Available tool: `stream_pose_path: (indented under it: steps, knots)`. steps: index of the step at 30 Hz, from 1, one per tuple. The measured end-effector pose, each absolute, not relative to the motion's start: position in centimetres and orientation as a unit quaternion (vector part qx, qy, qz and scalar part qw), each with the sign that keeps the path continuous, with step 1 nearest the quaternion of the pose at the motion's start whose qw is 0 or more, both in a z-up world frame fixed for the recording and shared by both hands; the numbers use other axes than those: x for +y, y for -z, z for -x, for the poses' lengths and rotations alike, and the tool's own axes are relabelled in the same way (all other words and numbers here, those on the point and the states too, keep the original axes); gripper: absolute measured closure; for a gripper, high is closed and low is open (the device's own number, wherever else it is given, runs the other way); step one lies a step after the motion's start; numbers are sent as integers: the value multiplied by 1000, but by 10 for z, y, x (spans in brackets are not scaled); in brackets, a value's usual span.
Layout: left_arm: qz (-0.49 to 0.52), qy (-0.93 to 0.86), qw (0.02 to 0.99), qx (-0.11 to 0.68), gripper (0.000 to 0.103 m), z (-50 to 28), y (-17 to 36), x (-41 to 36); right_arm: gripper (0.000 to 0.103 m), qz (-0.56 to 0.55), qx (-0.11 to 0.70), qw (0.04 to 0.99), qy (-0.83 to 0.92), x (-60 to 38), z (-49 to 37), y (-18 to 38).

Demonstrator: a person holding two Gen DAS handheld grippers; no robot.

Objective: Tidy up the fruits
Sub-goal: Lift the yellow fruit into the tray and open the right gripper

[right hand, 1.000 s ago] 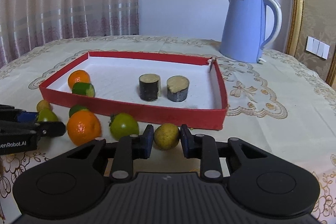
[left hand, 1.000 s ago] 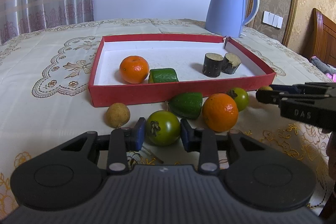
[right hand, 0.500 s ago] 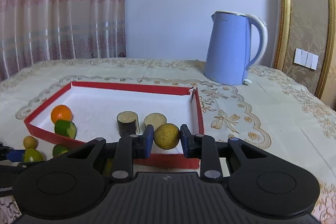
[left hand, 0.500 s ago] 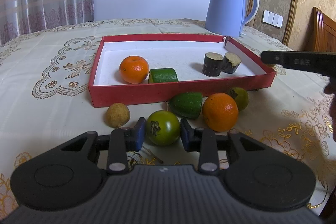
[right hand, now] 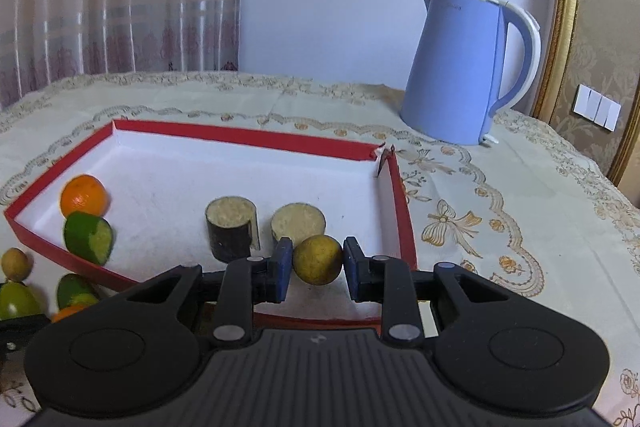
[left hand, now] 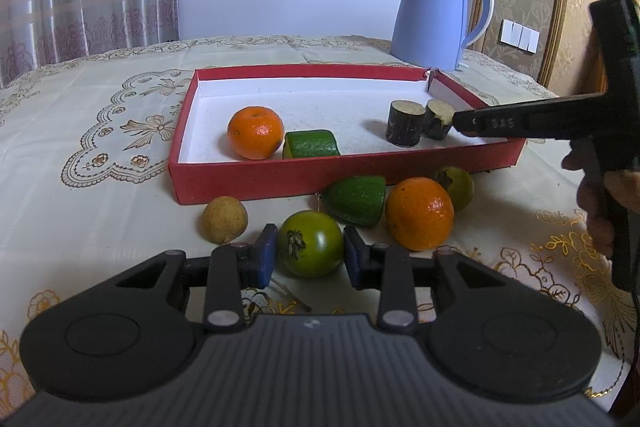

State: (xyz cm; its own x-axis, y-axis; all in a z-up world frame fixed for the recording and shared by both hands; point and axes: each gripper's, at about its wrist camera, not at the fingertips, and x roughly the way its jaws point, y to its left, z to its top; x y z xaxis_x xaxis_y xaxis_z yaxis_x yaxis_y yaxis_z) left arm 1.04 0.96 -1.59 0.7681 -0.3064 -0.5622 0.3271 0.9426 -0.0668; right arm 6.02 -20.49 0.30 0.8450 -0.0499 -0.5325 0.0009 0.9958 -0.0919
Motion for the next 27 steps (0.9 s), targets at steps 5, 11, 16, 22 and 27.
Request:
stream_pose_path:
  steps: [5,11,16,22,27]
  knots:
    - [-18,169,940,296,71,-10,16,9,77,40,293,955,17,-207,-69,7]
    - [-18,168,940,296,71,-11,16,10,76,55,287,956,20,-202,-68,6]
    - [-18,168,940,296,71,-11,16,10,76,40,270,962,16,-205,-57,-3]
    - [-18,168,940,295,72,-11,16,9,75,31,268,963,4,-206,-39,-8]
    - [-18,166,942,293,72,-10,16,9,67,20,258,966,4,-210,-22,-7]
